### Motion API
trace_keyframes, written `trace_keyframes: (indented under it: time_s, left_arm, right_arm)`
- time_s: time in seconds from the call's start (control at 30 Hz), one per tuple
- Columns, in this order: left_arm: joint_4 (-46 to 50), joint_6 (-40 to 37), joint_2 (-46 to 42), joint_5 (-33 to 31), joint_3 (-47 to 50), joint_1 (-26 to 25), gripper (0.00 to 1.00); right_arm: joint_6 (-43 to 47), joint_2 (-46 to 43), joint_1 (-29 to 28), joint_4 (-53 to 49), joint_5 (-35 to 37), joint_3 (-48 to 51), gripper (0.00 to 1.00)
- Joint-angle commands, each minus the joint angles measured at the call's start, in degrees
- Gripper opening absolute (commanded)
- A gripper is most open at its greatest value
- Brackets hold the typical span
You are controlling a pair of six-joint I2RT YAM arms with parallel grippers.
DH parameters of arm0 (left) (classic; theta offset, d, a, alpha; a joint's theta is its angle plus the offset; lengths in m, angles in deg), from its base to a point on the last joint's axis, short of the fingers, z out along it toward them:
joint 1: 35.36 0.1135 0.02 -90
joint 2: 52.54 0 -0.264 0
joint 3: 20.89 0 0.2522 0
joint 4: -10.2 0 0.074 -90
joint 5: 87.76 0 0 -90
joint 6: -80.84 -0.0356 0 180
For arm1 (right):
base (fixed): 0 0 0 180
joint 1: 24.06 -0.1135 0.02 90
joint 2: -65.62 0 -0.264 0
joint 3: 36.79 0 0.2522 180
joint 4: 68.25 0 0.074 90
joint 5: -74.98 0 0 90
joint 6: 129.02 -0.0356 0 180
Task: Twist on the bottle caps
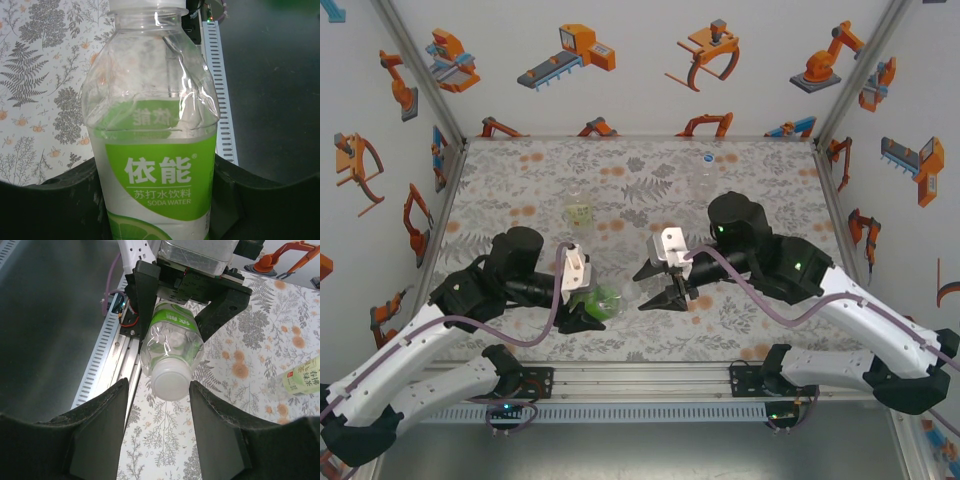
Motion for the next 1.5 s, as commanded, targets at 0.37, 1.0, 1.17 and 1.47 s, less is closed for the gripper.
trace_keyframes:
  time_s: [0.37,1.0,1.17,1.47]
  left_arm:
    - [0.45,-1.55,0.19,2.38,-2.09,-0.55,0.0]
    - [0.13,-1.29,-0.07,2.32,-1.74,-0.64,0.0]
    - [-0.06,-1.2,-0.39,2.25,-1.76,-0.64,0.0]
    - [-0.1,-0.89,-1.25,-3.94,-0.85,-0.69,0.0]
  right_arm:
    - [-0.66,0.45,0.12,5.92,-0.45,2.24,0.46]
    - [-1.89,0.1,0.12,5.91,0.22,3.03,0.44]
    - [-2.13,0.28,0.12,5.91,0.33,2.86,0.32]
    - [-27.45,-0.29,0.03,14.51,6.87,6.07,0.0]
